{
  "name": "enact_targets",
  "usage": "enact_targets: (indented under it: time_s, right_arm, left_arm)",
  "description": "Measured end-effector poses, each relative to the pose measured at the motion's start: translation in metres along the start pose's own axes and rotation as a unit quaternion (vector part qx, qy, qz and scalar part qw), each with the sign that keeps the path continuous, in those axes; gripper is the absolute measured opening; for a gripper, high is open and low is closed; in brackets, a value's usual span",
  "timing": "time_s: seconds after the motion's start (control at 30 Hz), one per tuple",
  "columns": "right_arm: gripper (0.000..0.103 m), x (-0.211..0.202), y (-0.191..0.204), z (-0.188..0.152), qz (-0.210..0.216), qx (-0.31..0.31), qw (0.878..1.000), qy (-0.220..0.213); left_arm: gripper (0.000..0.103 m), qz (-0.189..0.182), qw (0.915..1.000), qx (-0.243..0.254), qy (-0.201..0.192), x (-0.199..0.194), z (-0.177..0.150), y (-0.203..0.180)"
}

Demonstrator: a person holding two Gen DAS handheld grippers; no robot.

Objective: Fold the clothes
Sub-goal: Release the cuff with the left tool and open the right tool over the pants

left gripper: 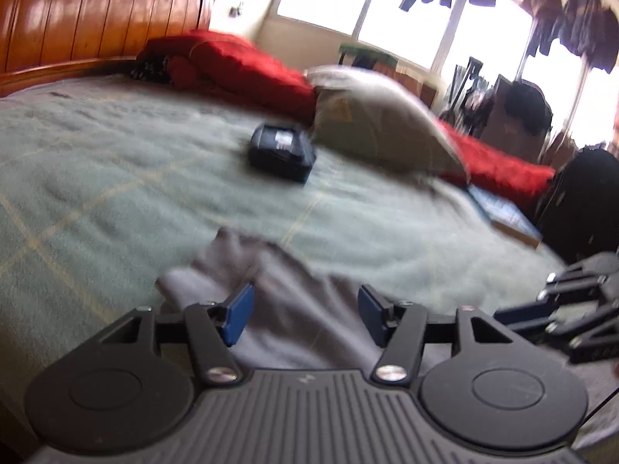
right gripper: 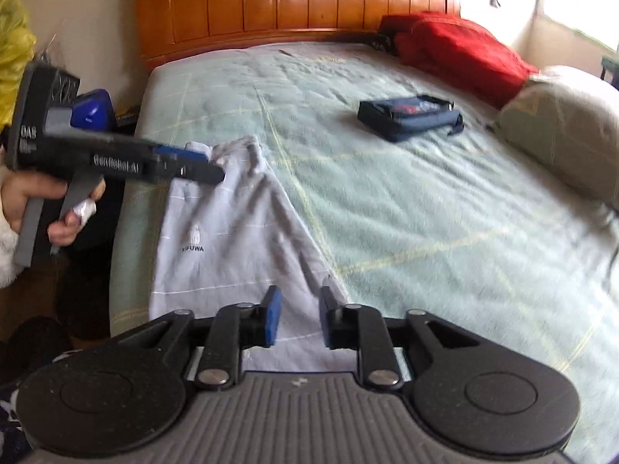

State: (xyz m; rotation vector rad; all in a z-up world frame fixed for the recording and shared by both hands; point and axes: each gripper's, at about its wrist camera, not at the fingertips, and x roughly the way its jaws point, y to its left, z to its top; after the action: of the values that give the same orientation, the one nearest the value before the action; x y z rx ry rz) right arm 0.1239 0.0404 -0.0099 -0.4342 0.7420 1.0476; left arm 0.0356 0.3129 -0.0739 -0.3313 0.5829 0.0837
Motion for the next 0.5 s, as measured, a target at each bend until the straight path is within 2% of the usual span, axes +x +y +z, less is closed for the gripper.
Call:
enact_targets:
  time_s: [0.17,0.23,0.33,0.37,0.43,0.5]
  right_arm:
    - [0.042,0.004,0.004,-0.026,-0.025,-0.008,0.999,0.033]
    - [0.045,-0.007,0.006,-0.032,-0.031,0.001,0.999,0.024]
    - [0.065,-0.019,0.014,-0.039,-0.032,0.001,0.999,0.012]
    - [0.066,-0.022,0.017,-0.042,-0.032,0.0,0.999,0.012]
    - [0.066,-0.024,0.02,-0.051,-0.038,0.0,0.999,0.025]
    - [0.072,-0.029,0.016,-0.065,-0.041,0.017,0.999,0.026]
  left_arm:
    - [0.061,0.001,0.9986,0.054,0.004,-0.016,-0.01,-0.006]
    - [0.061,0.001,0.9971,0.076,-0.001,-0.023,-0.006,-0.014]
    - [0.065,-0.022,0.9935,0.112,0.001,-0.019,-0.007,-0.035]
    - [0.065,-0.03,0.9919,0.124,0.002,-0.017,-0.007,-0.042]
    - [0.065,-0.043,0.9918,0.115,0.036,-0.009,-0.016,-0.048]
    - [0.068,-0.045,0.9918,0.114,0.037,-0.013,-0.03,-0.051]
